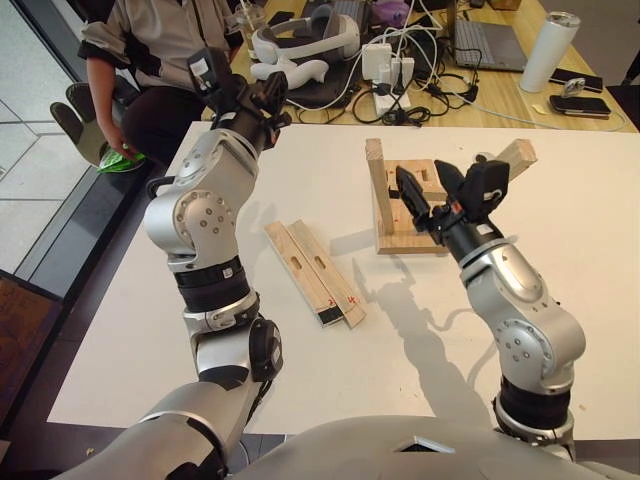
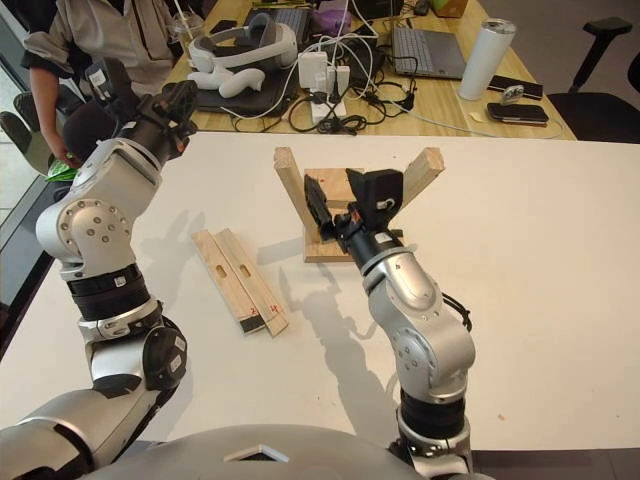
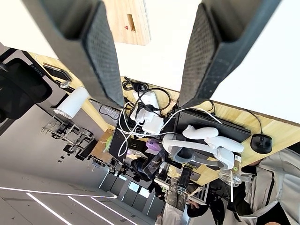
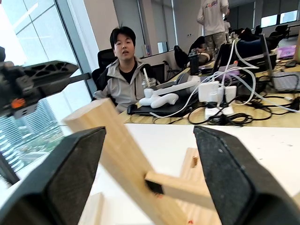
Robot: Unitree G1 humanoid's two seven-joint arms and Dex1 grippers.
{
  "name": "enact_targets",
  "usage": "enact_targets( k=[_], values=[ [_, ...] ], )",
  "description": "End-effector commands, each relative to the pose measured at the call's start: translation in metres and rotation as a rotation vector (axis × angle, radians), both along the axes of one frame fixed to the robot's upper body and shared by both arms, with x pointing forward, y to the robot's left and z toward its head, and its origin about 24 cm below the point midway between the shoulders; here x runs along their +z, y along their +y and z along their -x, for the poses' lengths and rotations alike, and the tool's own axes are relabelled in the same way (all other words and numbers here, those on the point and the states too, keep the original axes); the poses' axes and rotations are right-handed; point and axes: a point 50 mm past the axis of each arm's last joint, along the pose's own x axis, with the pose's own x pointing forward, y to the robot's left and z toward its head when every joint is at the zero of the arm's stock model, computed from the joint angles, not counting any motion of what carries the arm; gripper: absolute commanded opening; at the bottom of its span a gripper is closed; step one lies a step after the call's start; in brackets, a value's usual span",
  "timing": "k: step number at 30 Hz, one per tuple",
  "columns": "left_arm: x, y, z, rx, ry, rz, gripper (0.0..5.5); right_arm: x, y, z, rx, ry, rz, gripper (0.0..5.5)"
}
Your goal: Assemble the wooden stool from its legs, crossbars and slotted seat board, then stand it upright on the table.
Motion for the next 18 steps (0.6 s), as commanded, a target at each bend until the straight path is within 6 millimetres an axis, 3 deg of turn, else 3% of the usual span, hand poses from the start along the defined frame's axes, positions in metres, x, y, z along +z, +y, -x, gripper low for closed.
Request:
enact_targets(
  k=[1, 5, 9, 12, 13, 16, 18],
  values=[
    [-0.001, -0.003, 0.000, -0.006, 0.007, -0.010, 2.09, 0.008, -0.003, -0.018, -0.124, -0.057, 0.012, 2.91],
    [-0.002, -0.007, 0.000, -0.020, 0.011, -0.010, 2.09, 0.003, 0.002, -0.030, -0.166, -0.037, 0.046, 2.33],
    [0.002, -0.010, -0.001, -0.036, 0.003, -0.012, 2.09, 0.017, 0.013, -0.036, -0.144, -0.086, 0.024, 2.33],
    [0.002, -0.012, -0.002, -0.045, 0.004, -0.014, 2.09, 0.007, 0.015, -0.036, -0.149, -0.058, 0.040, 2.33],
    [0.002, -0.012, -0.002, -0.046, 0.005, -0.014, 2.09, -0.007, 0.015, -0.036, -0.150, 0.003, 0.107, 2.33],
    [0.000, -0.013, -0.002, -0.047, 0.009, -0.013, 2.09, -0.081, 0.009, -0.027, -0.119, 0.410, 0.259, 2.33],
    [-0.001, -0.013, -0.001, -0.045, 0.012, -0.011, 2.09, -0.095, 0.010, -0.020, -0.069, 0.492, 0.287, 2.33]
  ],
)
